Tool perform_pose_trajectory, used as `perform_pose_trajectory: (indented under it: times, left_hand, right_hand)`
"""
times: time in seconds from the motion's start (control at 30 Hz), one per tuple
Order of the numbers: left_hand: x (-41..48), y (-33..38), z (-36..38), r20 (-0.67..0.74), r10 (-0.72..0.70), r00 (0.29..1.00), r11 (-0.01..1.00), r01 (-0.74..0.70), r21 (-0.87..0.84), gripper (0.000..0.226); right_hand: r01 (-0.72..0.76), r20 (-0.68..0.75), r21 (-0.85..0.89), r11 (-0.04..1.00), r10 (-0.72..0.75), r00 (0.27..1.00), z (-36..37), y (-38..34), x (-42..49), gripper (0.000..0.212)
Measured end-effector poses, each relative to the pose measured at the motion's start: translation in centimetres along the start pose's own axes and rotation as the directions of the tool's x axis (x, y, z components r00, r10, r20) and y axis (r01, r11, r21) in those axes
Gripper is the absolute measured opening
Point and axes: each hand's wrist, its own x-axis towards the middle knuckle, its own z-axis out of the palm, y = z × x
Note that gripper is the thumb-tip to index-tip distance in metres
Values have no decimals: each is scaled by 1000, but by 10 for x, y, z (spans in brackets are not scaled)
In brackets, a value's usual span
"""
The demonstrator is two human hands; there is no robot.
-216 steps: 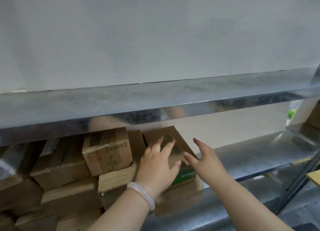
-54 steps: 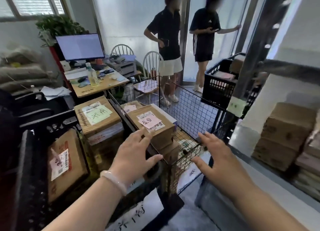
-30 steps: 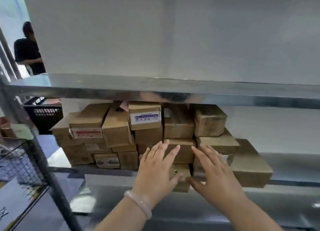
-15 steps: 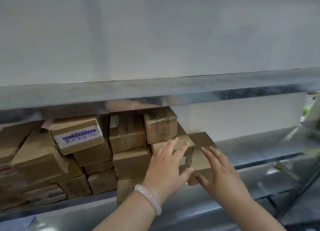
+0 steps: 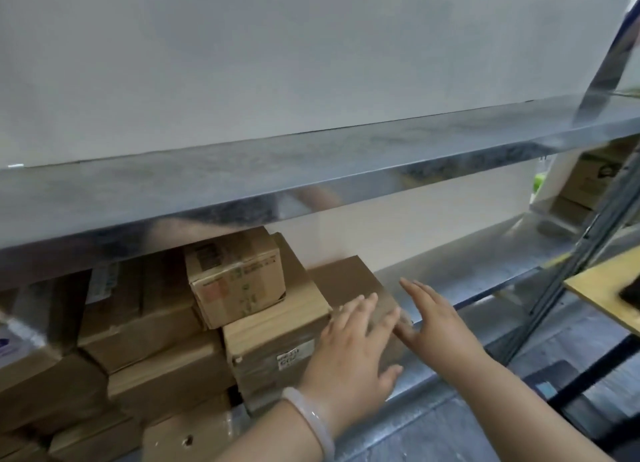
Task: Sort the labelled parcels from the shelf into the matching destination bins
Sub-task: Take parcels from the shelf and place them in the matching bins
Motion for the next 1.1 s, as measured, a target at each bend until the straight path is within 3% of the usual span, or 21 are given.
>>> perform_pose_trajectory:
  times: [0.13,0.4,0.57,0.67,0.8,0.97,1.1]
  left_hand:
    - [15,5,20,67,-66,996,998,65,14,74]
    - [45,8,62,69,-419,905,908,418,29,75]
    - [55,9,77,-10,-578,816,816,578,-24,73]
    - [53,15,82,-49,-634,772,773,633,-39,70]
    - [47,23,84,-60,-702,709,712,699,-71,69]
    - [53,28,81,-91,-734,673,679,726,-109,68]
    - [57,36,81,-22,-773,633,623,754,-210,72]
  right_hand:
    - [2,123,80,997,-12,992,8,19,30,70]
    - [-161,325,234,959,79,942,27,60,97,87]
    - [-325,574,328,887,86,814,51,74,116,100]
    - [-425,669,346,836,98,737,61,77,115,93]
    - [-435,686,397,808,54,726,63,80,115,75]
    - [-434,604,547,716,21,796,52,95,105,45]
    - [-456,558,615,643,52,828,28,119,88,41]
